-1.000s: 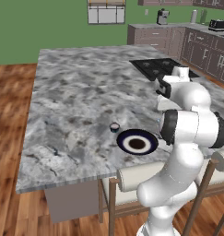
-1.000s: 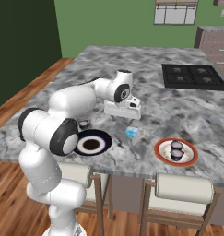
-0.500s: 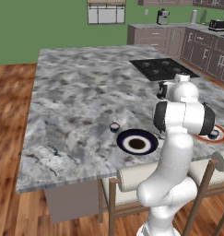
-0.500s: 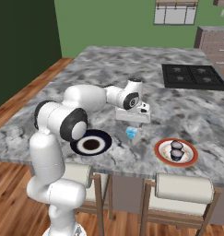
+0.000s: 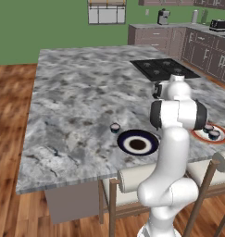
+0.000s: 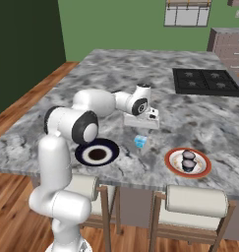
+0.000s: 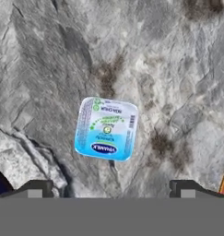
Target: Place two yogurt containers on each plate.
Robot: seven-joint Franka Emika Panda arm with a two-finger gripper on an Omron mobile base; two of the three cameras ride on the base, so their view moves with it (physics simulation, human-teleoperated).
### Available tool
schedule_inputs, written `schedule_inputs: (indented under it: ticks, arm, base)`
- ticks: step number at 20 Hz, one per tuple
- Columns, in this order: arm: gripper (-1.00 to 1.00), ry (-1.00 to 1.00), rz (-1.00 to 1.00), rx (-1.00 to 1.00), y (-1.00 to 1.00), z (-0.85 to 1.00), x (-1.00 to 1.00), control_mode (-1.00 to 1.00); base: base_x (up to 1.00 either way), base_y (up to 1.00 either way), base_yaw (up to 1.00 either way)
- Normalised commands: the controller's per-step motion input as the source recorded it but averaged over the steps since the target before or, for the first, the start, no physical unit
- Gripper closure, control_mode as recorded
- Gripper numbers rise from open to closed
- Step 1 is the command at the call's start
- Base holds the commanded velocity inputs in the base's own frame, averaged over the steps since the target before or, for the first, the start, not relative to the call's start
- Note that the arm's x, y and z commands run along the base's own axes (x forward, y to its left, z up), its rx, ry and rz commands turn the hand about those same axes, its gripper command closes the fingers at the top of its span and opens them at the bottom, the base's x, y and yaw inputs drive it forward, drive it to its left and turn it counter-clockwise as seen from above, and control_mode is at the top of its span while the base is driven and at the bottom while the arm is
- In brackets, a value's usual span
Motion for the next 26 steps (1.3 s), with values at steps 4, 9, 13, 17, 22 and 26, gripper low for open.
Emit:
schedule_inputs:
  ticks: [4, 9, 13, 17, 22, 26]
  arm:
    - [-1.00, 0.00, 0.00, 0.06, -0.11, -0.15, 0.31, -1.00]
    - [-1.00, 0.00, 0.03, 0.04, -0.10, -0.33, 0.27, -1.00]
    - [-1.00, 0.03, 0.05, 0.00, 0.00, -0.44, 0.11, -1.00]
    - [-1.00, 0.10, 0.01, 0.00, 0.00, -0.35, 0.02, -1.00]
    - [-1.00, 0.13, 0.00, 0.00, 0.10, -0.01, -0.15, -1.00]
    - [-1.00, 0.09, 0.00, 0.00, 0.22, 0.00, -0.02, -1.00]
  base:
    - [0.00, 0.00, 0.00]
    - [0.00, 0.00, 0.00]
    - [0.00, 0.00, 0.00]
    - [0.00, 0.00, 0.00]
    - [0.00, 0.00, 0.00]
    - [0.00, 0.00, 0.00]
